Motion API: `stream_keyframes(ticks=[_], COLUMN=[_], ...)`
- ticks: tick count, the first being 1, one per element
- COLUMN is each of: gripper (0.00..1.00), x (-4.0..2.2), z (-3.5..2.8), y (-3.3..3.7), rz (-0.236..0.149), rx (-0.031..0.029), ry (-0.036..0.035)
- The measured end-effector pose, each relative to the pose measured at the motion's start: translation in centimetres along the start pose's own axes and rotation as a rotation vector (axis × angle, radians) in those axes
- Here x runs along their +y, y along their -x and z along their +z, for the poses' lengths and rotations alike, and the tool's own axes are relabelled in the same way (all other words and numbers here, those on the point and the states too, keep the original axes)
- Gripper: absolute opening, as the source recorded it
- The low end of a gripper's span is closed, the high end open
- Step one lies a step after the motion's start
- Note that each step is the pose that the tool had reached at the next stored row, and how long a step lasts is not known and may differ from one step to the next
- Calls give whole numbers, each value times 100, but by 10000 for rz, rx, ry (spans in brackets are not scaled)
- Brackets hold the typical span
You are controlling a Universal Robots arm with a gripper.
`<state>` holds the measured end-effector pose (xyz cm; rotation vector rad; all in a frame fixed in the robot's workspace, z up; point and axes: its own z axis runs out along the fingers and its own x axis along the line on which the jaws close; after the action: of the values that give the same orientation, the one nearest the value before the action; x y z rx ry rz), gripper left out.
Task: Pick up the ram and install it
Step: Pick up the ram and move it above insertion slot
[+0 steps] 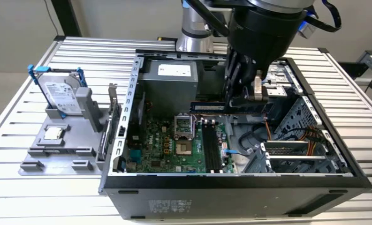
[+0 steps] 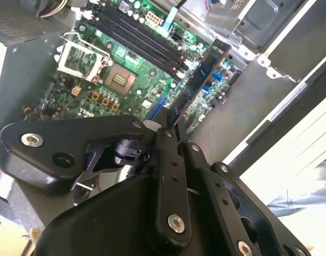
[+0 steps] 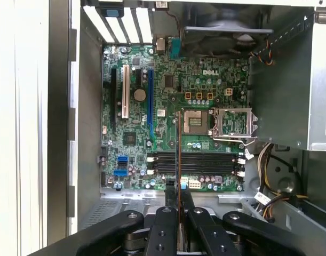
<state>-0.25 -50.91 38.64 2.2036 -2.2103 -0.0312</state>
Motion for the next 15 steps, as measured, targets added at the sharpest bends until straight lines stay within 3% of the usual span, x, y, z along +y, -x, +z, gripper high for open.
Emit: stream_keyframes(ticks=[10,15], gripper=[0,0], x=[-119,-147], z=[-4,-4], y=[0,1], rz=[0,0], rx=[1,0], ry=[1,1])
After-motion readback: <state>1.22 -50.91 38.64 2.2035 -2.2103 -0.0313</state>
